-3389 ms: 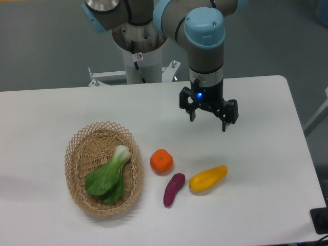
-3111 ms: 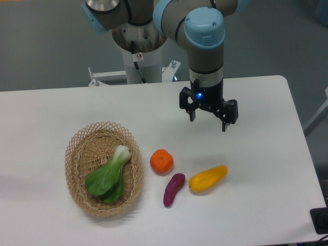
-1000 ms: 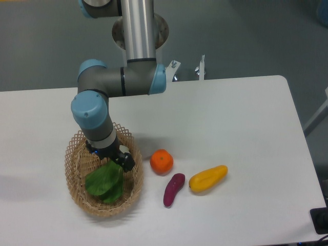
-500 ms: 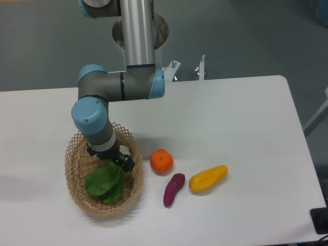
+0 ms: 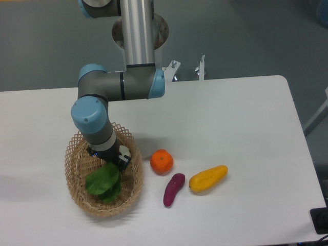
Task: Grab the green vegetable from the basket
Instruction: 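Lift the bok choy out of the basket and raise it up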
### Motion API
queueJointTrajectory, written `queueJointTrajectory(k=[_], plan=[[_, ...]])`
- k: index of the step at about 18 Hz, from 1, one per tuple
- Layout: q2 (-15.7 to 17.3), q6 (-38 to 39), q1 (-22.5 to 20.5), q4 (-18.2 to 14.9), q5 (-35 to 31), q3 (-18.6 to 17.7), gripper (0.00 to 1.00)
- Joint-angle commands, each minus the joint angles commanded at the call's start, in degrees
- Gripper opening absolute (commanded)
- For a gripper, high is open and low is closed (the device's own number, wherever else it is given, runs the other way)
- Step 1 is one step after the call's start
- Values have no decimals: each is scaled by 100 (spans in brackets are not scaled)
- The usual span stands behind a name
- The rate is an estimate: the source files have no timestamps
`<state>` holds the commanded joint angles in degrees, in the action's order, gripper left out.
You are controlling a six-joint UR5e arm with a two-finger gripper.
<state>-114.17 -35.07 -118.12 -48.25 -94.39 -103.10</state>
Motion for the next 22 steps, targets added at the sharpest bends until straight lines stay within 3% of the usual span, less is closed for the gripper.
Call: queueJointTrajectory(k=[6, 11, 16, 22], plan=[[465, -35, -88, -44, 61, 193, 39], [896, -641, -412, -149, 114, 448, 40], [1265, -1439, -1229, -474, 289, 483, 39], [1380, -2898, -2336, -826, 519, 510, 40]])
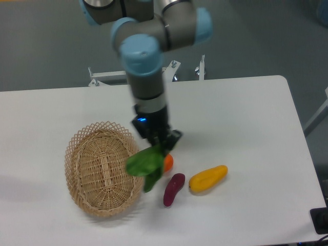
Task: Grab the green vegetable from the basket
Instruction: 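Lift the bok choy out of the basket and raise it up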
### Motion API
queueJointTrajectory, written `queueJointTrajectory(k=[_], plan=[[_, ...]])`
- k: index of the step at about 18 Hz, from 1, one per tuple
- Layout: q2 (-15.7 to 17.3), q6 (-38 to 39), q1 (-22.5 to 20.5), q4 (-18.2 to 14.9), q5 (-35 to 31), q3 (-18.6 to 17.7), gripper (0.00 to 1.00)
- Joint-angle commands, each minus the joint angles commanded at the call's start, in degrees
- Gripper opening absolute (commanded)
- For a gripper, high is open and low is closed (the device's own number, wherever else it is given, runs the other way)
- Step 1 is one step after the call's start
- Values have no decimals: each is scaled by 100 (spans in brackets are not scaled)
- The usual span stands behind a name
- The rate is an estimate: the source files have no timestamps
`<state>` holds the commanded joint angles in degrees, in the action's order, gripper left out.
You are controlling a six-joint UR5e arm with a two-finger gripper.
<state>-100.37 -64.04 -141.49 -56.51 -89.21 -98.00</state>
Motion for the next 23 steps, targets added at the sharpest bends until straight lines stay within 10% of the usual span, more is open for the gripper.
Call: queueJointTrajectory(k=[9, 23], plan=[[193, -1189, -898, -414, 149, -44, 40], [193, -1189, -898, -396, 237, -44, 40]])
